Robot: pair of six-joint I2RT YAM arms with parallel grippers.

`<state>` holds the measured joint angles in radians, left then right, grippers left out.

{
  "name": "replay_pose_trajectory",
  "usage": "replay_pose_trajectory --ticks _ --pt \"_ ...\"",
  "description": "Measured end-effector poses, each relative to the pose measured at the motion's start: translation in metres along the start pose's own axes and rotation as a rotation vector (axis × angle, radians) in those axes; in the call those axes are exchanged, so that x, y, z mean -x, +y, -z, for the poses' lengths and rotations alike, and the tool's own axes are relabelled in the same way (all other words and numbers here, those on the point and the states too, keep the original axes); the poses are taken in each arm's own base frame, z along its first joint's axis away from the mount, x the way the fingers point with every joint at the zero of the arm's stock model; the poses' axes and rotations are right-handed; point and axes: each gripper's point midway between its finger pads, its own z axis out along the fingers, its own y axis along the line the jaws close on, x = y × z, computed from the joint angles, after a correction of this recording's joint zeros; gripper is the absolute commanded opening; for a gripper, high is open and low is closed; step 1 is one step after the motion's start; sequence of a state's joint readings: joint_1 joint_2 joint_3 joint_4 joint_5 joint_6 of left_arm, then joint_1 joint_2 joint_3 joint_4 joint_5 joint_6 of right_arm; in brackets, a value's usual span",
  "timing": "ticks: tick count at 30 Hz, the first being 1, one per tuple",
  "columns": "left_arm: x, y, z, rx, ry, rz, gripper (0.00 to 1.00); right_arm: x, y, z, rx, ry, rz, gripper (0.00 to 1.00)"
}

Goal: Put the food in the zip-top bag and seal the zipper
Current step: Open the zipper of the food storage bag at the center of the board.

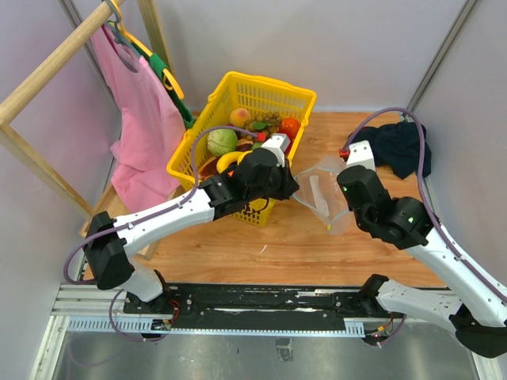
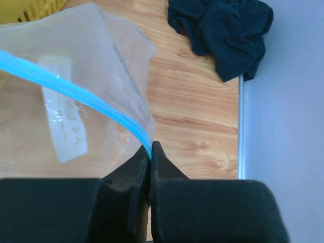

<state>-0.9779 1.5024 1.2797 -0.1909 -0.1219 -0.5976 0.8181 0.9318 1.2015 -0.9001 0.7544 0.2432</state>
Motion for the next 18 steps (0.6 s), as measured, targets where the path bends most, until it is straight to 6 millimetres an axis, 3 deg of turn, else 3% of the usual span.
replay_pose_trajectory --ticks 14,18 --pt "0.001 0.009 0.004 0.048 0.04 -0.116 0.01 -0.021 -0.022 -0.015 -0.067 0.105 0.102 0.01" --pt "-0.002 0.003 0.0 0.014 0.053 -0.113 0.11 -0.024 -0.011 -0.019 -0.004 0.129 0.102 0.01"
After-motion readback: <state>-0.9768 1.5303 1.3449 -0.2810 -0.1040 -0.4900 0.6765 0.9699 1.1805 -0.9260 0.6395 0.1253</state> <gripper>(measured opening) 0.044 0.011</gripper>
